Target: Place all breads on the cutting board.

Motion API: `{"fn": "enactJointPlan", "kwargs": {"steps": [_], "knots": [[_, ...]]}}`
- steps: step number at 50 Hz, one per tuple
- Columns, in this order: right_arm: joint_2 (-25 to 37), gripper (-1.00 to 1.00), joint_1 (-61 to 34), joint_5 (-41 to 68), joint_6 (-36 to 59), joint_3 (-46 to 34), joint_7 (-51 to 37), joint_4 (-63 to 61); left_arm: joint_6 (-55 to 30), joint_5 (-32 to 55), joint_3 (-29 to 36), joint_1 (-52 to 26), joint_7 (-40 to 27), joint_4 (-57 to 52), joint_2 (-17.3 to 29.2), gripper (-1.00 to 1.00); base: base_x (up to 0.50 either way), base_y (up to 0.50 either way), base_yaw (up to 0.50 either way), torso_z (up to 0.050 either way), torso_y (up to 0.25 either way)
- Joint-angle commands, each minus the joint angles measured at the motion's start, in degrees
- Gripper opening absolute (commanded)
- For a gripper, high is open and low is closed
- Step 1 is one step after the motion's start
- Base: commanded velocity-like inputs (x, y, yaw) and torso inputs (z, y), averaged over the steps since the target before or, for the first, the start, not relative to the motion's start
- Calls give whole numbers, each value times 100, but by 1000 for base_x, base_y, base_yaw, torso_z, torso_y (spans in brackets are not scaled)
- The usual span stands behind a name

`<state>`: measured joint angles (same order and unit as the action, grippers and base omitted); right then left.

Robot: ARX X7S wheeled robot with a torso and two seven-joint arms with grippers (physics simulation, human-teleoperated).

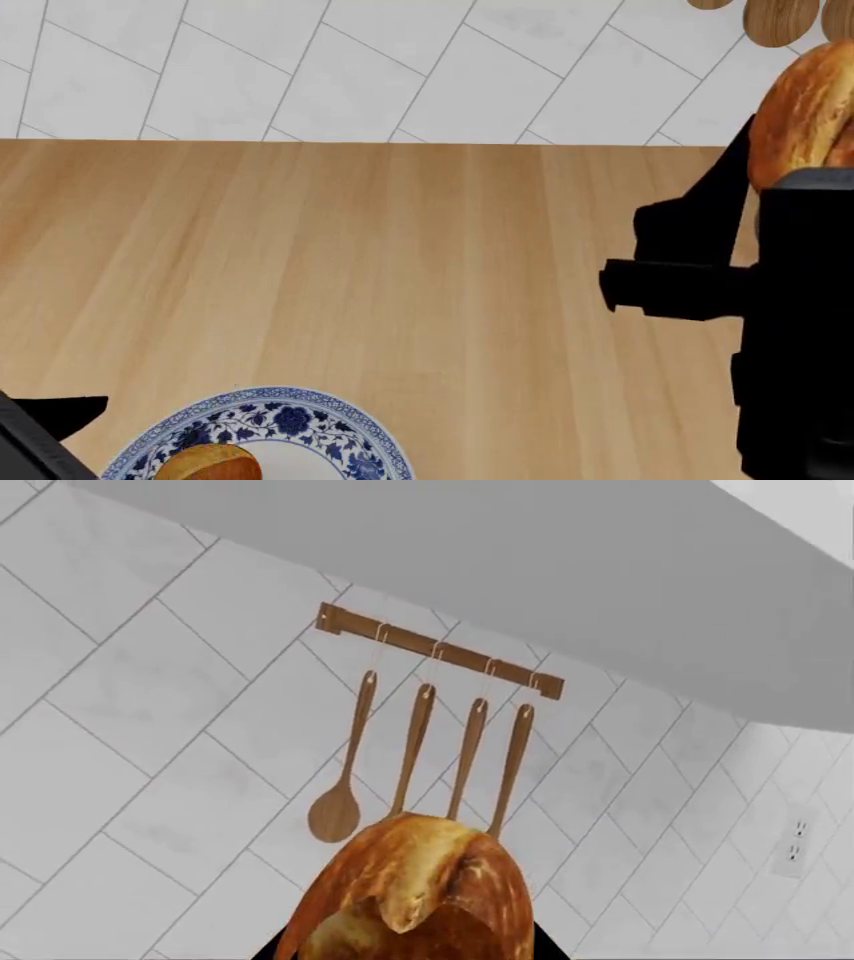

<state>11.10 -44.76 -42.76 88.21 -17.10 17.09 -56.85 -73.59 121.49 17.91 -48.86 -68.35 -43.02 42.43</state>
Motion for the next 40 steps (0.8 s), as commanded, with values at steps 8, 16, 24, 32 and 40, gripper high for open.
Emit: {"fn": "enactJointPlan", "kwargs": {"steps": [8,16,24,32,40], "knots": [[-414,-100,183,-869,-300,208,864,107,-311,-764,44,228,580,496,-305,100,0,0,0,0,0],[-474,-100,292,-825,-447,334,871,133,-375,-975,81,288,712,583,-332,100,0,0,0,0,0],[-473,-100,302,-894,-421,296,933,113,-432,-1204,37,335,905,658,-329,100,0,0,0,0,0],[-496,-100,351,-920,-454,316,963,105,-455,-1363,51,332,1017,732,-315,100,0,0,0,0,0],[-534,-100,429,-867,-562,431,976,120,-506,-1563,130,275,1176,889,-382,100,0,0,0,0,0]]}}
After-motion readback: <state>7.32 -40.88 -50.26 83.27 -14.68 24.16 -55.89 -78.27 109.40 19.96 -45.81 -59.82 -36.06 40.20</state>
